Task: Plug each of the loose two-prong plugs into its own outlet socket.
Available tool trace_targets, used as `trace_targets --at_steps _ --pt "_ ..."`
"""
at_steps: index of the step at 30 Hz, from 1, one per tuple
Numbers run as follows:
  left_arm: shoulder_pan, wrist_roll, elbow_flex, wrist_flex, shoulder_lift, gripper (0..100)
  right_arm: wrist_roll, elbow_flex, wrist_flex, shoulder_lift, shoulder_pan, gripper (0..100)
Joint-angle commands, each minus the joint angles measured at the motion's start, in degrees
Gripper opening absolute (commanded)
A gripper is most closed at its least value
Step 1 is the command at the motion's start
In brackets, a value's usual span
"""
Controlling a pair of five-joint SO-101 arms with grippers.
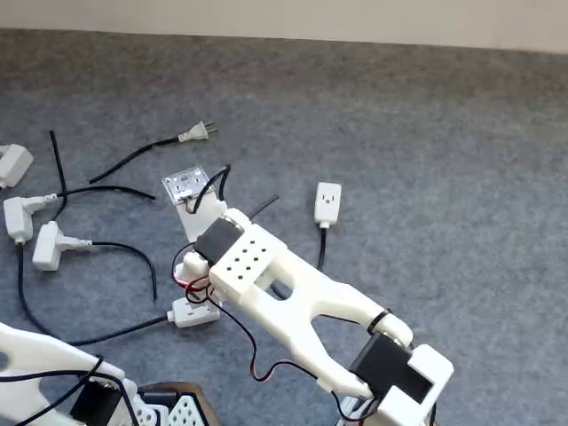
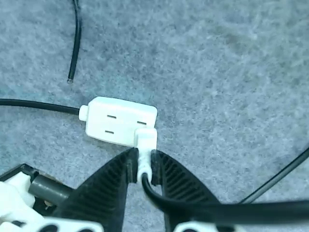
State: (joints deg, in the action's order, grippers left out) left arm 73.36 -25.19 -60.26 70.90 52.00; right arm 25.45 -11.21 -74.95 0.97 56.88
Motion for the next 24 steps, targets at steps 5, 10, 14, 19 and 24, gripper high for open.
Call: trace_targets --at_steps 5,10,14,19,24 --pt "0.22 -0.35 -2.42 0.26 -1.01 37 0.44 -0.84 2.15 -1.45 -0.57 0.5" --pt "0.22 -0.35 -2.42 0.26 -1.01 37 0.53 -0.22 1.89 -1.45 -0.48 0.5" --pt "0.22 -0.35 -2.42 0.26 -1.01 37 3.60 -0.31 1.71 -1.19 -0.40 0.5" --pt "0.22 -0.35 -2.42 0.18 -1.01 37 3.78 -0.04 2.07 -1.10 0.66 0.5" --pt "0.31 -0.35 -2.42 0.18 -1.01 37 3.69 -0.40 2.15 -1.01 1.89 0.5"
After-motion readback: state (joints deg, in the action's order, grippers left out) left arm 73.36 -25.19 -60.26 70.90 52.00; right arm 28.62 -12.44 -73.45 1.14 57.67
